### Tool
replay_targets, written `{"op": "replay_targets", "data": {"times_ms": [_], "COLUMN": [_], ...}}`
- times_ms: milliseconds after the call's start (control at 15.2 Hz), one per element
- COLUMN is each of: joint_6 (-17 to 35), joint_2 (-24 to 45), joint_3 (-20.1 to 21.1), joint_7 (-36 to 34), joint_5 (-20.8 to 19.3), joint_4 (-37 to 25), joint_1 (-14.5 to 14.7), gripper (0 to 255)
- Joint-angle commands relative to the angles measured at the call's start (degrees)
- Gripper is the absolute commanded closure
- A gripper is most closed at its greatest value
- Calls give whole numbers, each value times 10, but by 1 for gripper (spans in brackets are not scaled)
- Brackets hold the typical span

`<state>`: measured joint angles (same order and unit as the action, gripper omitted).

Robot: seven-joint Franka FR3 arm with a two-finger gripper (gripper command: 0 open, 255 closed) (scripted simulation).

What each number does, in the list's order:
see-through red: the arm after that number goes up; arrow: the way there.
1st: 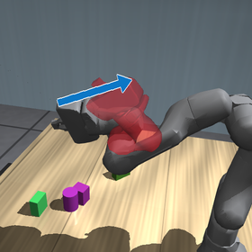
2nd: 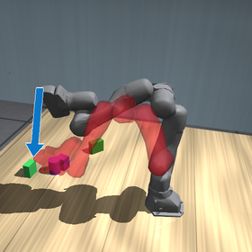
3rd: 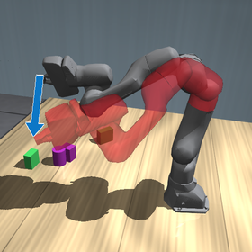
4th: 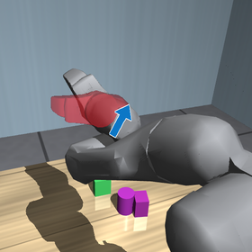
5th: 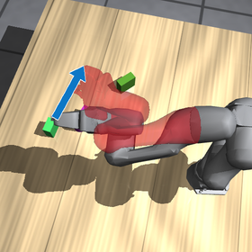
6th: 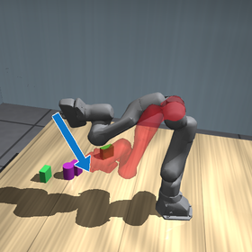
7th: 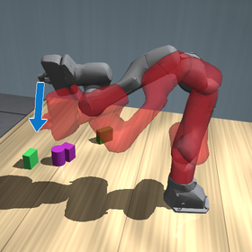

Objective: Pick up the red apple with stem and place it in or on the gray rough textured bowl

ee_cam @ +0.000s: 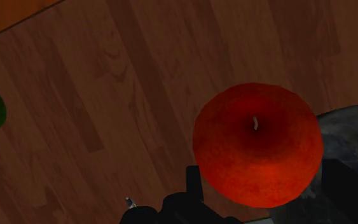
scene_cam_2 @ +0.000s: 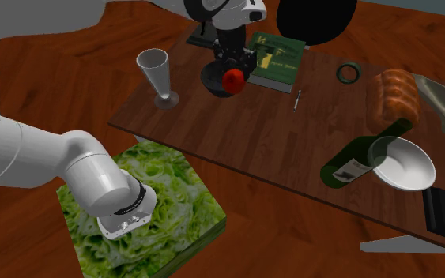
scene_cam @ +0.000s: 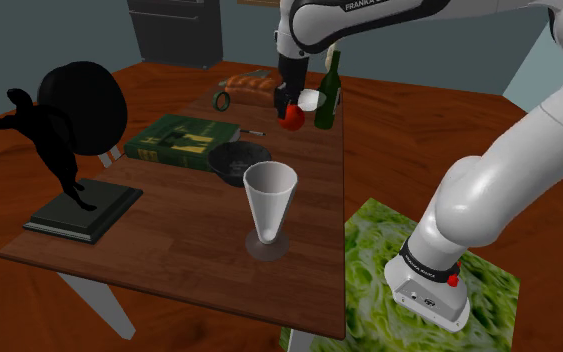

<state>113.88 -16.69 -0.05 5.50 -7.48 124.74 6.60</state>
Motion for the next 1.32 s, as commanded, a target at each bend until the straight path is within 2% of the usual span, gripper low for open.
{"op": "replay_targets", "data": {"times_ms": [0, 726, 1254], "joint_6": [-7, -62, -3], "joint_2": [28, 199, 205], "joint_3": [18, 84, 83], "joint_7": [-27, -141, -150], "joint_5": [2, -15, -19], "joint_4": [-31, -243, -189], "joint_1": [10, 60, 59], "gripper": [255, 255, 255]}}
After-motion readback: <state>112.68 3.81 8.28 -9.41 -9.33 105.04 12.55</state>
